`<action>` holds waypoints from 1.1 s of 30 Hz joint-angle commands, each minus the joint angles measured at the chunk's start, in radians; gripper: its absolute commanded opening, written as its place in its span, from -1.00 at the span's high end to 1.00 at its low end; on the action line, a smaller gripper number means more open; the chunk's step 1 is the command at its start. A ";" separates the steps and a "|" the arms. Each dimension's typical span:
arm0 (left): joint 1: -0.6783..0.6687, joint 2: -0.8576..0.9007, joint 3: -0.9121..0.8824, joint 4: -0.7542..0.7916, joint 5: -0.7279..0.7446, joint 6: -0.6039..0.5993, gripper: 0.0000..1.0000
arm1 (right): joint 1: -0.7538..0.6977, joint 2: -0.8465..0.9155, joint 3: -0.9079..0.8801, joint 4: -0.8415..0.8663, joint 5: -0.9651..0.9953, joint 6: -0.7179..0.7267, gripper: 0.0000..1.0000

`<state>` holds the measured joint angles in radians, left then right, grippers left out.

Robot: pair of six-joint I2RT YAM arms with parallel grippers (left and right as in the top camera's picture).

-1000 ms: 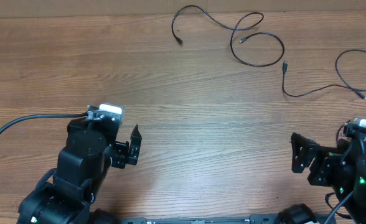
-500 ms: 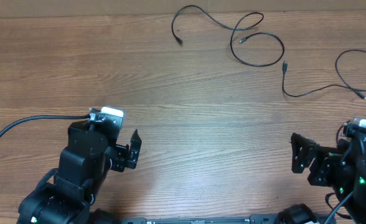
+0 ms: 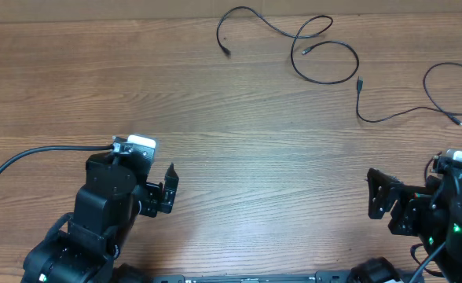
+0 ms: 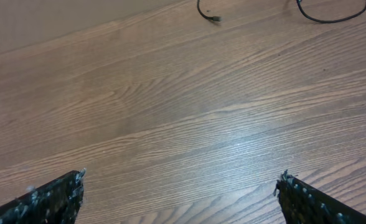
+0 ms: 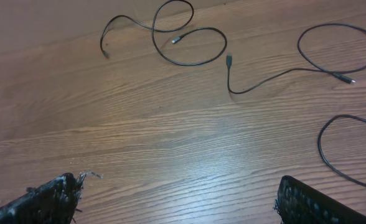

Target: Untangle cables

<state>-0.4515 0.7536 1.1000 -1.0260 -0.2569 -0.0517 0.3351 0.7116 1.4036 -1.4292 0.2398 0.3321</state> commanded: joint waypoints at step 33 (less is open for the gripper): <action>-0.001 -0.001 -0.007 -0.003 0.014 0.011 -0.99 | -0.398 -0.606 -0.988 1.007 -0.175 -0.015 -1.00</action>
<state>-0.4515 0.7536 1.0988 -1.0317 -0.2531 -0.0517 -0.0586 0.1432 0.4847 -0.4568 0.0662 0.3206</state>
